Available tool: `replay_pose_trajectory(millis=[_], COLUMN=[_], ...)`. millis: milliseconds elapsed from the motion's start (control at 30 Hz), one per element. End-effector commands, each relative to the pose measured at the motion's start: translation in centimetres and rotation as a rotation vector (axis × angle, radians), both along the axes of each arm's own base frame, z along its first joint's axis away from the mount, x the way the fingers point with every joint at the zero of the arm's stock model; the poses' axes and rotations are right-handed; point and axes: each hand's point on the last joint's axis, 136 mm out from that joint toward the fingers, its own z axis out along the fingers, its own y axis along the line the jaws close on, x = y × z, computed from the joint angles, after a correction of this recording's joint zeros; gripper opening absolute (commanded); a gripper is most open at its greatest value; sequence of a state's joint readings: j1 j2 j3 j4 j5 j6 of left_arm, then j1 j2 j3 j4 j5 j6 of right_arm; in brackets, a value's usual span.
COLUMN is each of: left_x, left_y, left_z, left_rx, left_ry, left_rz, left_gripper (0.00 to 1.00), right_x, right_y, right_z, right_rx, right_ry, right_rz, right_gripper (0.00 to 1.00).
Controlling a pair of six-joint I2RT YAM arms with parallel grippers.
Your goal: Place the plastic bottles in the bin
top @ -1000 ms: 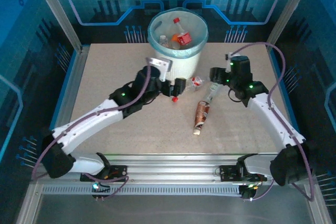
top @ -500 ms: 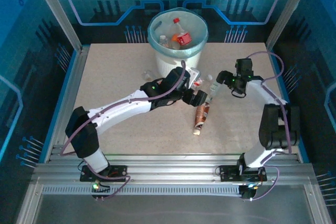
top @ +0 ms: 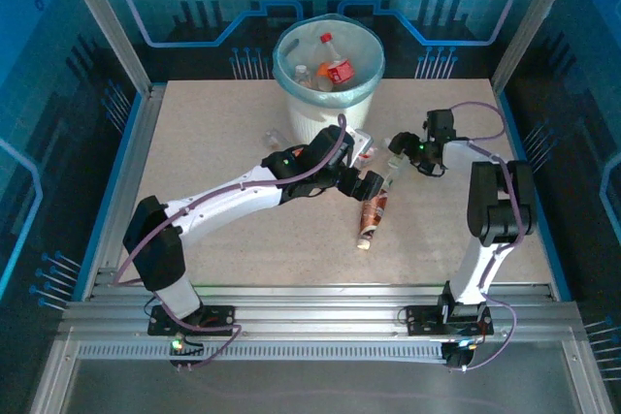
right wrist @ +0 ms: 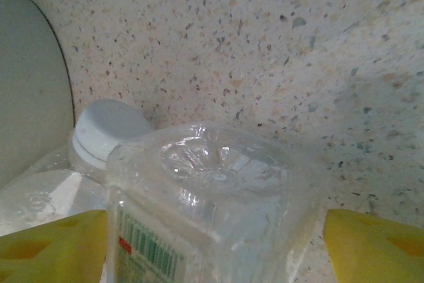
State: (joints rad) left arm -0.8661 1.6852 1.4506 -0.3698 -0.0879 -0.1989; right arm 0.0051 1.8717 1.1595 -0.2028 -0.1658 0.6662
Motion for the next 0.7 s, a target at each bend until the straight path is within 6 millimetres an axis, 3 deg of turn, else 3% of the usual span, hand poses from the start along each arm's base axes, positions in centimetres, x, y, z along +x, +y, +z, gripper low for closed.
replay_pose_trajectory(millis=[0,300,667], left_x=[-0.4,-0.2,0.2], left_y=[-0.2,0.2,1.3], left_z=[0.8,1.6,4.9], left_rx=[0.000,-0.002,-0.076], left_ry=[-0.012,-0.039,-0.143], left_rz=[-0.028,-0.009,0.042], left_gripper=[0.99,0.99,0.99], right_x=[0.6,-0.4,-1.2], right_y=[0.4,-0.8,-3.5], right_z=[0.1,1.6,9.6], right_rx=[0.045,0.043,-0.113], right_ry=[-0.010,-0.045,-0.238], right_rz=[0.001,-0.022,-0.083], right_gripper=[0.82,0.64,0.60])
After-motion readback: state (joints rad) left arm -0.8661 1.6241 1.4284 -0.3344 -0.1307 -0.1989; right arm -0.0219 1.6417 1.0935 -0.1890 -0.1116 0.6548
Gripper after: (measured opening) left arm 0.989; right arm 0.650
